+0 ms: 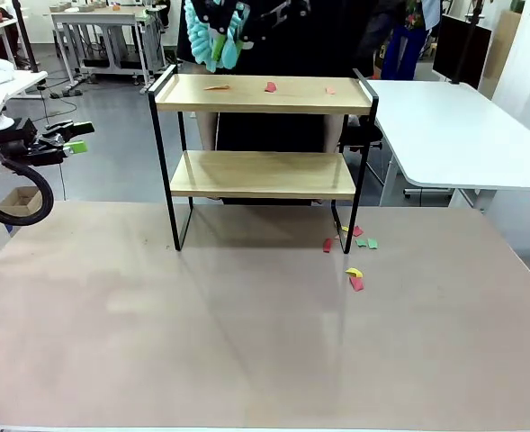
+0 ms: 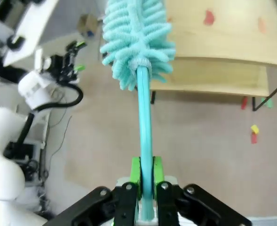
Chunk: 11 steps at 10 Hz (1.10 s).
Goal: Clean the shelf.
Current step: Clean the specific section of the Shelf indicated by the human with the Duster.
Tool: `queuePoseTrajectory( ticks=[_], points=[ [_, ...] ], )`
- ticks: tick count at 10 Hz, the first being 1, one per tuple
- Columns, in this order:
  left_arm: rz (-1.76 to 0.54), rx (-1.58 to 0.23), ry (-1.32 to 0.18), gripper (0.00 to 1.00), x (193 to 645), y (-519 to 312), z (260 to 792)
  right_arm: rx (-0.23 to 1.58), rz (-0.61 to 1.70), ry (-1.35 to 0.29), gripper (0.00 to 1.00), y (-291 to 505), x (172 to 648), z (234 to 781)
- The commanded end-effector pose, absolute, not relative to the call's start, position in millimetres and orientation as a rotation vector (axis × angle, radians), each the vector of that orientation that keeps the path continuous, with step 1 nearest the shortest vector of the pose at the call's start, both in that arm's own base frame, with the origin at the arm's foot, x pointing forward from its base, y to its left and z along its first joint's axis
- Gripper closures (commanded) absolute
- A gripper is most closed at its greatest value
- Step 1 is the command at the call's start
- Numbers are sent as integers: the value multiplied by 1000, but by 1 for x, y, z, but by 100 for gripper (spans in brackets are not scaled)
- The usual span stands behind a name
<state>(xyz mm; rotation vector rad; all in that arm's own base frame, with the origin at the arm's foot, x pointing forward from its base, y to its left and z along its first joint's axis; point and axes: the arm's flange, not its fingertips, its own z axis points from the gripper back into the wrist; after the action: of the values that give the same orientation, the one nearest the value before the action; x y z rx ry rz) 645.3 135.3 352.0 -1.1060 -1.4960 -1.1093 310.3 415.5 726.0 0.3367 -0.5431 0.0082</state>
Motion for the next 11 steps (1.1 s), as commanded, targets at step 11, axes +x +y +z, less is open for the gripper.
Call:
queuePoseTrajectory(
  ticks=[11],
  points=[
    [-1113,-1101,-1505,0,643,136,355,262,-110,-475,87,536,395,736]
  ],
)
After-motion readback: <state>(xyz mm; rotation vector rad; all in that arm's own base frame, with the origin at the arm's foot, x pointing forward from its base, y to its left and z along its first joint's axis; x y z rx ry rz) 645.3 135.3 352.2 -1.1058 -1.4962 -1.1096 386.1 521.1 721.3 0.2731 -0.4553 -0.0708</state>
